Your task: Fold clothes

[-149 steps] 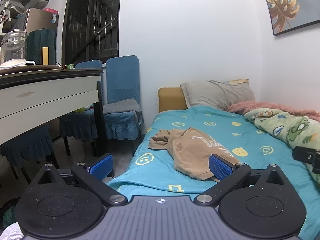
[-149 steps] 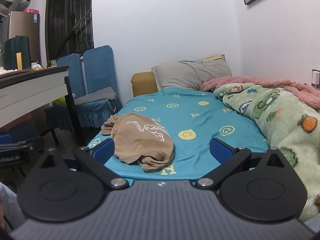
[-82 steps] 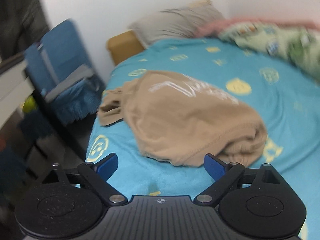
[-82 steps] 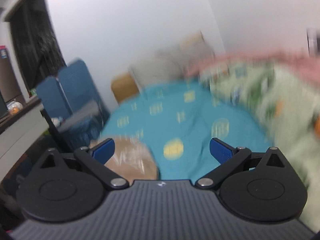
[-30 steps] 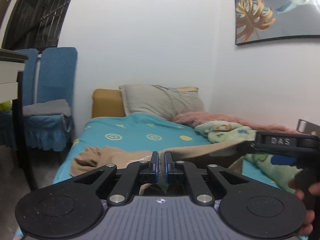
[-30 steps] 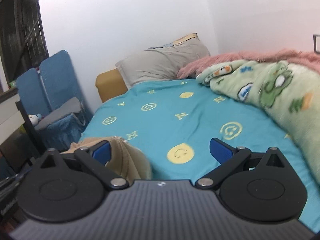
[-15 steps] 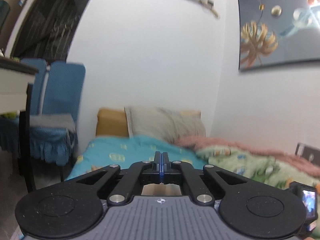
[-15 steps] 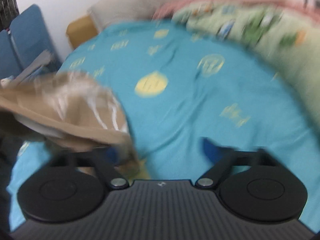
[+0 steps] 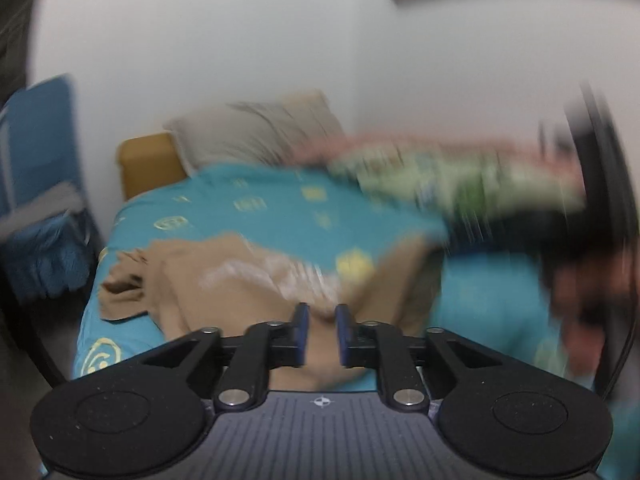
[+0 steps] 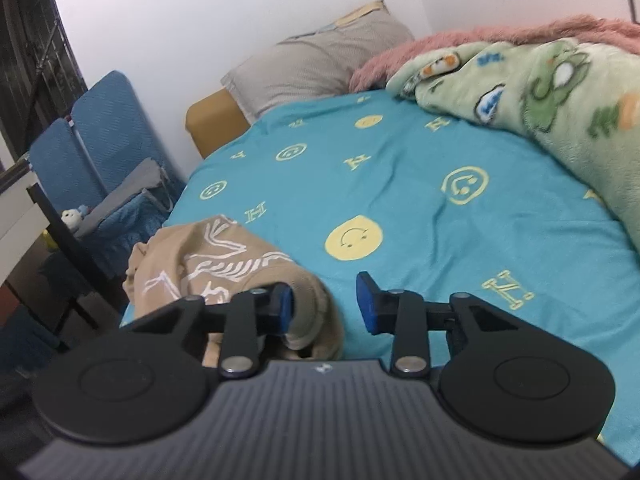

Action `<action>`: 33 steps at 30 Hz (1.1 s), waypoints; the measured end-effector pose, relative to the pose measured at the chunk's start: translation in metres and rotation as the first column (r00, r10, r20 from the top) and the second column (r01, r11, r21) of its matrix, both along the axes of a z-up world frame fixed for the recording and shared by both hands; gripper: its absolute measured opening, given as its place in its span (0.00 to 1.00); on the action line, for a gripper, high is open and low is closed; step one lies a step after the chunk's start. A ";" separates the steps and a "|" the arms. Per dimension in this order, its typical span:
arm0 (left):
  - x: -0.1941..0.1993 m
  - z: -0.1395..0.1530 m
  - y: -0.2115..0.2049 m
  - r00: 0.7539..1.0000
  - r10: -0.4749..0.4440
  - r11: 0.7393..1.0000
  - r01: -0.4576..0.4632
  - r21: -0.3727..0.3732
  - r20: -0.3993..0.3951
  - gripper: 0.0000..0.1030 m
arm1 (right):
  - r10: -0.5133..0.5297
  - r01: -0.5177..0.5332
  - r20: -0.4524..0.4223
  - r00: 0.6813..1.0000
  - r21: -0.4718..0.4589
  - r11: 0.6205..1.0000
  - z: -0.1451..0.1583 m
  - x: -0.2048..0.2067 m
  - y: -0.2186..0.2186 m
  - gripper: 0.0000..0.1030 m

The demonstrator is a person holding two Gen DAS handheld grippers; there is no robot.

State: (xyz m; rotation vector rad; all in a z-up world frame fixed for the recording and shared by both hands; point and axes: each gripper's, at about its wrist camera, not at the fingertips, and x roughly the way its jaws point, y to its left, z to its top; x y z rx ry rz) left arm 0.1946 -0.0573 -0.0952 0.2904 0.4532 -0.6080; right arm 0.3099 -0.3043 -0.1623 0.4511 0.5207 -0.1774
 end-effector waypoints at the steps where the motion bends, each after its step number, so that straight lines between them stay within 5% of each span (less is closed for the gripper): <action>1: -0.001 -0.013 -0.009 1.000 -0.007 0.998 0.006 0.060 0.019 0.34 | 0.014 -0.014 -0.007 1.000 0.004 1.000 -0.001 0.006 -0.002 0.35; 2: -0.003 -0.026 -0.018 0.999 -0.016 0.993 0.011 0.120 0.037 0.40 | 0.028 -0.028 -0.017 0.999 0.009 1.000 -0.002 0.012 -0.005 0.35; 7: 0.010 -0.071 -0.045 0.995 -0.009 0.940 -0.024 0.339 0.095 0.41 | 0.095 -0.092 -0.151 0.984 0.024 0.995 -0.014 0.032 -0.023 0.35; 11: 0.005 -0.102 -0.057 0.981 -0.069 0.826 -0.044 0.562 0.179 0.44 | 0.104 -0.095 -0.208 0.973 0.051 0.994 -0.030 0.034 -0.031 0.37; 14: 0.003 -0.108 -0.060 0.971 -0.065 0.786 -0.091 0.611 0.228 0.44 | 0.088 -0.065 -0.260 0.962 0.095 0.993 -0.046 0.036 -0.029 0.37; 16: 0.004 -0.112 -0.058 0.967 -0.055 0.764 -0.119 0.634 0.248 0.27 | 0.088 -0.055 -0.298 0.951 0.119 0.991 -0.057 0.039 -0.025 0.37; 17: 0.006 -0.113 -0.056 0.967 -0.044 0.758 -0.132 0.639 0.251 0.07 | 0.073 -0.033 -0.300 0.951 0.135 0.990 -0.058 0.040 -0.025 0.35; 20: 0.023 -0.099 -0.042 0.972 0.073 0.812 -0.187 0.554 0.221 0.01 | 0.057 -0.021 -0.274 0.960 0.135 0.991 -0.053 0.043 -0.026 0.16; 26: 0.004 -0.016 -0.003 0.937 0.234 0.948 -0.279 0.153 0.258 0.01 | 0.046 -0.036 -0.128 0.991 0.075 0.997 -0.009 0.027 -0.027 0.12; 29: -0.030 0.027 0.017 0.912 0.269 0.961 -0.276 -0.022 0.309 0.01 | 0.076 -0.076 -0.013 0.997 0.027 0.997 0.029 0.005 -0.021 0.12; 33: -0.069 0.079 0.039 0.878 0.305 0.946 -0.235 -0.223 0.368 0.01 | 0.131 -0.127 0.113 0.985 -0.049 0.991 0.078 -0.030 -0.008 0.11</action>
